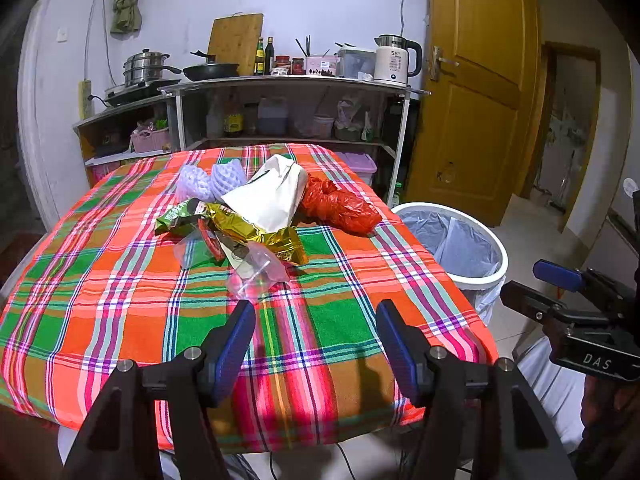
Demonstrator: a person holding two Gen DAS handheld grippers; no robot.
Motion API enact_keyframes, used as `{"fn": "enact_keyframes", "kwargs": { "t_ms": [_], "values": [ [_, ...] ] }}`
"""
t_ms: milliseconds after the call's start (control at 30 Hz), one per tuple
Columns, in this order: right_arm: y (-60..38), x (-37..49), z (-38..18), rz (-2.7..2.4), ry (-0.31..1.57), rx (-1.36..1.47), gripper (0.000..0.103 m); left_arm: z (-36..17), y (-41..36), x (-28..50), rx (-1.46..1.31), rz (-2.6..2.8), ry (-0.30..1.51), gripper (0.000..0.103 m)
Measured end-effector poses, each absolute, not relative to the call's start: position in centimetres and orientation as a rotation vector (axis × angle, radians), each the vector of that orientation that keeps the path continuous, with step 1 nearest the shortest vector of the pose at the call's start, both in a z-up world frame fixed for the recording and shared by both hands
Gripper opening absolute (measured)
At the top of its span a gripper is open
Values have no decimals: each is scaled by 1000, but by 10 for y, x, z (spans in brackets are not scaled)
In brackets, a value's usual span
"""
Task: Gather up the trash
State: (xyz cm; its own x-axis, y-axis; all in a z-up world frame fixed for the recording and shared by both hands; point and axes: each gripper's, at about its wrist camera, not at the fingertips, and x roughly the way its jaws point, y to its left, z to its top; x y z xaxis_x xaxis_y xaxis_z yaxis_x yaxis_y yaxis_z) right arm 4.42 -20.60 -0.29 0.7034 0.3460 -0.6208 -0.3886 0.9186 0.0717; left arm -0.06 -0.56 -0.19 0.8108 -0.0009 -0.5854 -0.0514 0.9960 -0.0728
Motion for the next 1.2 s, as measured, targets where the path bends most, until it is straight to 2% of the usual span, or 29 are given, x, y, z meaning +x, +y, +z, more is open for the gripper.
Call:
{"fn": "enact_keyframes", "kwargs": {
  "t_ms": [667,1200],
  "values": [
    [-193,58,-7,435,688,-84,76,-14,25,12,-120,46,645,62],
    [-146,119,-6,550,691,-147,76,-29,63,62,-111,30,719,62]
  ]
}}
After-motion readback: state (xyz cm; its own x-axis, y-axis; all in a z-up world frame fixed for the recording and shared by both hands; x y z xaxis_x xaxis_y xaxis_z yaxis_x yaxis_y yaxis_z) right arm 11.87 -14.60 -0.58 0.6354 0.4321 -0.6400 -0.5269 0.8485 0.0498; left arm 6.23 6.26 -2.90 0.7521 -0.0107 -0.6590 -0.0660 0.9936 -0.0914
